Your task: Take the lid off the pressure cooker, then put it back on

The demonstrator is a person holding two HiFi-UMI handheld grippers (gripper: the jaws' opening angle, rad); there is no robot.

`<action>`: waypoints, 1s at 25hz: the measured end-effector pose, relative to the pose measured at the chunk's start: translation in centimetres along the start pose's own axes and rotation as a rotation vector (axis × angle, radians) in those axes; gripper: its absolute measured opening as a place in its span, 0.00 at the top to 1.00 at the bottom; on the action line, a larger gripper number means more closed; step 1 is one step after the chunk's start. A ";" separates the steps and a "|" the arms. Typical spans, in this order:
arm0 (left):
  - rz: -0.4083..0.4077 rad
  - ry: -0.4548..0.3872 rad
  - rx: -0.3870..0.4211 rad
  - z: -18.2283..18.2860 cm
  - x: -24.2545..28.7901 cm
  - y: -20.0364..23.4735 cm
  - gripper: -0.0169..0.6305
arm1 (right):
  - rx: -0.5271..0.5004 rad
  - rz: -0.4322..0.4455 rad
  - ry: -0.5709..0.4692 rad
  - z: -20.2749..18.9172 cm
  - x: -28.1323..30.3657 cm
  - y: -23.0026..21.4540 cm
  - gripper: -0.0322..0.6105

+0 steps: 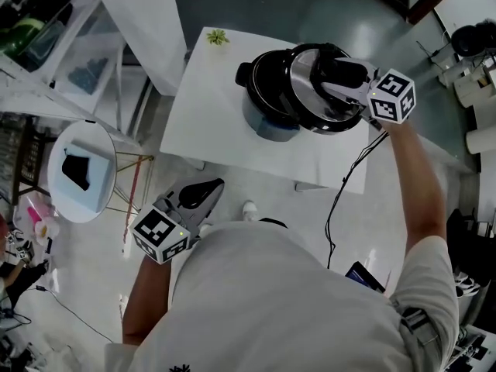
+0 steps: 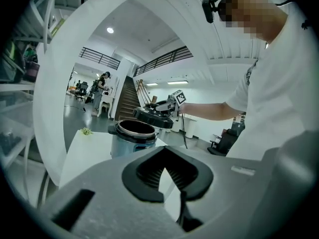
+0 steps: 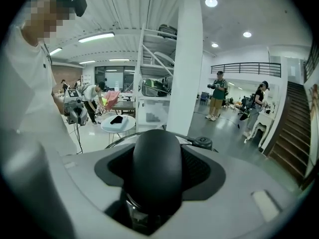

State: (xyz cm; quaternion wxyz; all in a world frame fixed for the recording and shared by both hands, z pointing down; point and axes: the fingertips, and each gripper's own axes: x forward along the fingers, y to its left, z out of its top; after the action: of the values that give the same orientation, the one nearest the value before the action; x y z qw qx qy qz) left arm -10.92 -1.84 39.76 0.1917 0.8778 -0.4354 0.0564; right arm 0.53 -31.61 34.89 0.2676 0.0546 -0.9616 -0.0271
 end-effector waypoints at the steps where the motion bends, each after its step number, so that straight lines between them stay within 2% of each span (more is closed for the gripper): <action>1: 0.008 -0.001 -0.001 0.0 0.0 0.0 0.96 | -0.006 0.013 -0.001 0.2 0.6 0.0 0.50; 10: 0.075 -0.006 -0.022 0.0 -0.3 0.8 0.96 | -0.038 0.107 -0.010 1.2 5.4 0.2 0.50; 25: 0.121 -0.007 -0.054 -0.4 0.3 1.8 0.96 | -0.068 0.176 0.039 -0.7 9.5 -0.1 0.50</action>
State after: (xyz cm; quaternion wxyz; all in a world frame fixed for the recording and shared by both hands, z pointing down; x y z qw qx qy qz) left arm -12.15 -2.90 40.72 0.2098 0.8445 -0.4898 0.0529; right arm -7.19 -32.82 40.33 0.2892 -0.0386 -0.9559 -0.0352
